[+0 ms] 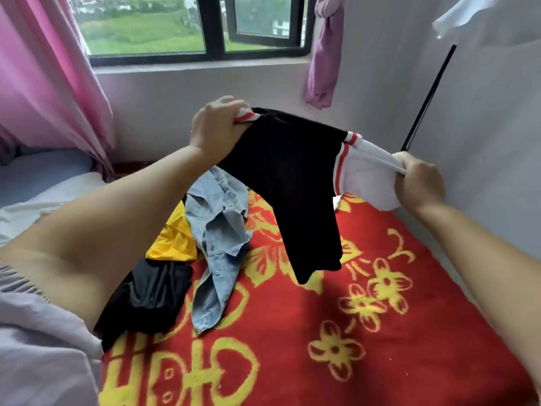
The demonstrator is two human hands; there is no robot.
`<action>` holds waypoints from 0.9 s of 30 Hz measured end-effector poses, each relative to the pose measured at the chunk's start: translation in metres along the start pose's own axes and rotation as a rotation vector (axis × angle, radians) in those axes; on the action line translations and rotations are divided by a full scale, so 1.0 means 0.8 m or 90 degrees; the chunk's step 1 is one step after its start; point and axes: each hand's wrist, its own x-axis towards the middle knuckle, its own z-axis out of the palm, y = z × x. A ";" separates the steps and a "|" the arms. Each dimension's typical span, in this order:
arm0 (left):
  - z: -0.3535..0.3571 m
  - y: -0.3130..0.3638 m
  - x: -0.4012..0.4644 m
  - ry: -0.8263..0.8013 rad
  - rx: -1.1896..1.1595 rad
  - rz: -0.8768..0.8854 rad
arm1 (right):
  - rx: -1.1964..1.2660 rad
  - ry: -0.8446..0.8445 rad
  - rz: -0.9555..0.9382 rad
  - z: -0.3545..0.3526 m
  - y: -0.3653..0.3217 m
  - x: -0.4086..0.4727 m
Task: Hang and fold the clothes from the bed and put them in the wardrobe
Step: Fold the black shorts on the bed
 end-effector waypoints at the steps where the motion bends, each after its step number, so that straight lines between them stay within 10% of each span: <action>1: 0.005 -0.006 -0.020 -0.021 0.002 0.025 | -0.017 -0.026 0.010 0.003 0.010 -0.005; 12: 0.145 -0.110 -0.441 -0.538 0.134 0.235 | -0.227 -0.570 -0.132 0.280 0.112 -0.272; 16: 0.178 -0.137 -0.601 -0.855 0.268 0.172 | -0.229 -0.662 -0.124 0.373 0.137 -0.401; 22: 0.204 -0.134 -0.703 -1.046 0.372 0.092 | -0.180 -0.868 -0.126 0.397 0.173 -0.523; 27: 0.245 -0.089 -0.692 -0.945 0.285 0.100 | 0.029 -0.605 0.139 0.408 0.185 -0.464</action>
